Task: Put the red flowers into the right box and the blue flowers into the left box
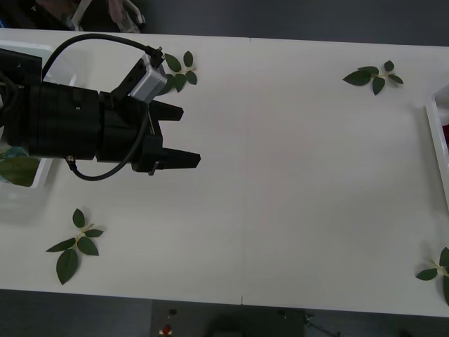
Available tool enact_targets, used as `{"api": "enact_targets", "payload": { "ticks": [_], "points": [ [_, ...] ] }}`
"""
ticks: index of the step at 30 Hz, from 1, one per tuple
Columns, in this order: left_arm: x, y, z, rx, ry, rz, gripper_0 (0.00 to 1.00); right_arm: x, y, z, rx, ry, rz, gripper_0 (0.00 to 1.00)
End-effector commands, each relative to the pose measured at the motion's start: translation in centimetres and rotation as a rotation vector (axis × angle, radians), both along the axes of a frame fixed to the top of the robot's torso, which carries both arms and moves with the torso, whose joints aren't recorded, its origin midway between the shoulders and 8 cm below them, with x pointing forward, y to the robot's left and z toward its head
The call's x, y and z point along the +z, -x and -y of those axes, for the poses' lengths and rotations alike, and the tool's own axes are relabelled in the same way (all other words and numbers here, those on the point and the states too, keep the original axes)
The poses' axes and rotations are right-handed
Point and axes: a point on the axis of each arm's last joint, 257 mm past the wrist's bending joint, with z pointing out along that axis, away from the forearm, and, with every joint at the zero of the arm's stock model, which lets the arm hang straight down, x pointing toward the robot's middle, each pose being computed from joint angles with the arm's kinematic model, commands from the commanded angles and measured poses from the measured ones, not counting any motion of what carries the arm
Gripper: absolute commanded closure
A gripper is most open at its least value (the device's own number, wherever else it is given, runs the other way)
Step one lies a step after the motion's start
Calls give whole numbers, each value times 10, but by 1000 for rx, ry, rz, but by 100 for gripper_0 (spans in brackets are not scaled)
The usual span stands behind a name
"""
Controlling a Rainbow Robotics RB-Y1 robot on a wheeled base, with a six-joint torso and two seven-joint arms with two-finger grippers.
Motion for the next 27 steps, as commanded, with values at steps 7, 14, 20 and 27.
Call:
{"api": "enact_targets", "payload": {
  "ticks": [7,14,20,27],
  "points": [
    [7,4,1,-23,-16,51,0,16,-20,-17,45,-33,54,26],
    [7,4,1,-23,-16,51,0,29,-39,-92,233,-246,45,23],
    [7,4,1,-23,-16,51,0,53,-26,-203,533,-411,-20,23],
    [7,4,1,-23,-16,51,0,67,34,-351,1020,-527,-80,23]
  ]
}}
